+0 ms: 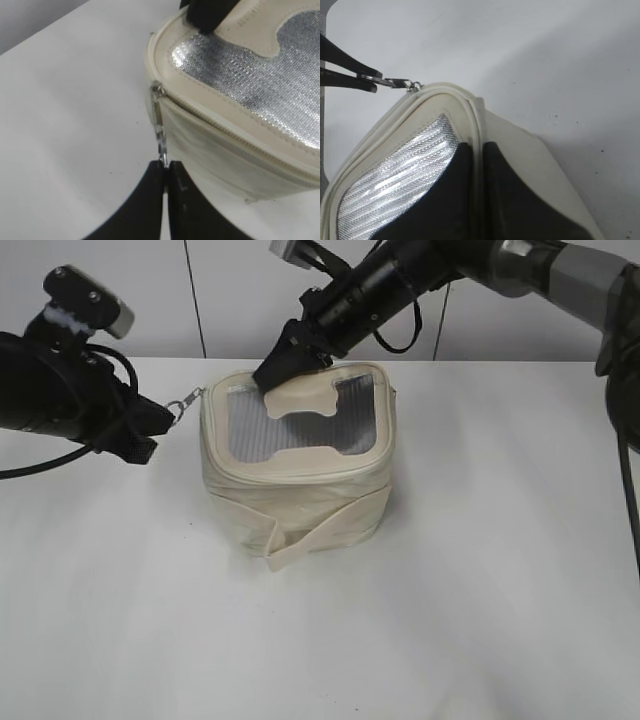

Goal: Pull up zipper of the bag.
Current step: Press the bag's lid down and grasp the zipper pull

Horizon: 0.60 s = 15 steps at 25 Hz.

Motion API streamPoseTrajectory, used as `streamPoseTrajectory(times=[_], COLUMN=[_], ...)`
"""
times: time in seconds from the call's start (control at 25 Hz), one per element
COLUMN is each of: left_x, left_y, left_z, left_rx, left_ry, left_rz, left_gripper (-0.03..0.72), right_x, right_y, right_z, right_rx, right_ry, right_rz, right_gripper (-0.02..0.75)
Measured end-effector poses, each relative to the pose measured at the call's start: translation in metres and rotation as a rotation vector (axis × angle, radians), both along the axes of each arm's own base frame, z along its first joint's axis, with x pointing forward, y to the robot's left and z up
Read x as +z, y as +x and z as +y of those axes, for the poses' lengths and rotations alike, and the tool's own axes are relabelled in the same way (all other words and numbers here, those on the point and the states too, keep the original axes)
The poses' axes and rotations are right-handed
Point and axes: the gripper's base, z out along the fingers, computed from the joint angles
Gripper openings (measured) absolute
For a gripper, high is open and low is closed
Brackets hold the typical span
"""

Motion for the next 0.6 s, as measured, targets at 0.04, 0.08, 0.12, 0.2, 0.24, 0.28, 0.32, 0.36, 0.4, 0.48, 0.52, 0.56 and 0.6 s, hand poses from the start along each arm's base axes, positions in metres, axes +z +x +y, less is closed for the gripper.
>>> streamPoseTrajectory(times=[0.04, 0.08, 0.12, 0.2, 0.24, 0.28, 0.32, 0.36, 0.4, 0.48, 0.52, 0.56, 0.6], left_x=[-0.001, -0.001, -0.002, 0.000, 0.002, 0.005, 0.008, 0.012, 0.015, 0.020, 0.022, 0.022, 0.021], left_y=[-0.002, -0.004, -0.005, -0.005, -0.006, -0.007, -0.008, -0.010, -0.011, -0.016, -0.019, -0.022, -0.024], left_z=[0.000, 0.000, 0.000, 0.001, 0.001, 0.002, 0.002, 0.001, 0.001, 0.000, 0.000, -0.001, -0.001], left_rx=[-0.001, -0.005, -0.005, 0.005, 0.009, 0.009, 0.006, -0.002, -0.009, -0.024, -0.028, -0.029, -0.036], left_ry=[-0.002, -0.005, -0.008, -0.013, -0.015, -0.017, -0.022, -0.031, -0.039, -0.065, -0.080, -0.091, -0.098], left_rz=[0.005, 0.012, 0.016, 0.012, 0.003, -0.005, -0.014, -0.020, -0.026, -0.019, -0.010, -0.001, 0.014], left_gripper=[0.010, 0.010, 0.010, 0.010, 0.010, 0.010, 0.010, 0.010, 0.010, 0.008, 0.007, 0.006, 0.006], right_x=[0.000, 0.000, 0.000, 0.000, 0.000, 0.000, 0.000, 0.000, 0.000, 0.000, -0.001, -0.001, -0.001], right_y=[0.000, 0.000, 0.000, 0.000, 0.000, 0.000, 0.000, 0.000, 0.000, 0.000, 0.000, 0.000, 0.000], right_z=[0.001, 0.000, 0.000, 0.000, 0.000, 0.000, 0.001, 0.001, 0.001, 0.001, 0.001, 0.001, 0.000], right_rx=[-0.002, -0.006, -0.008, -0.010, -0.011, -0.013, -0.013, -0.014, -0.015, -0.020, -0.023, -0.026, -0.030], right_ry=[0.002, 0.002, 0.002, 0.003, 0.002, 0.002, 0.002, 0.002, 0.002, 0.001, 0.000, 0.001, 0.002], right_rz=[0.004, 0.009, 0.011, 0.014, 0.017, 0.019, 0.021, 0.022, 0.023, 0.029, 0.033, 0.037, 0.043], right_gripper=[0.045, 0.045, 0.044, 0.044, 0.044, 0.044, 0.044, 0.044, 0.044, 0.044, 0.043, 0.043, 0.043])
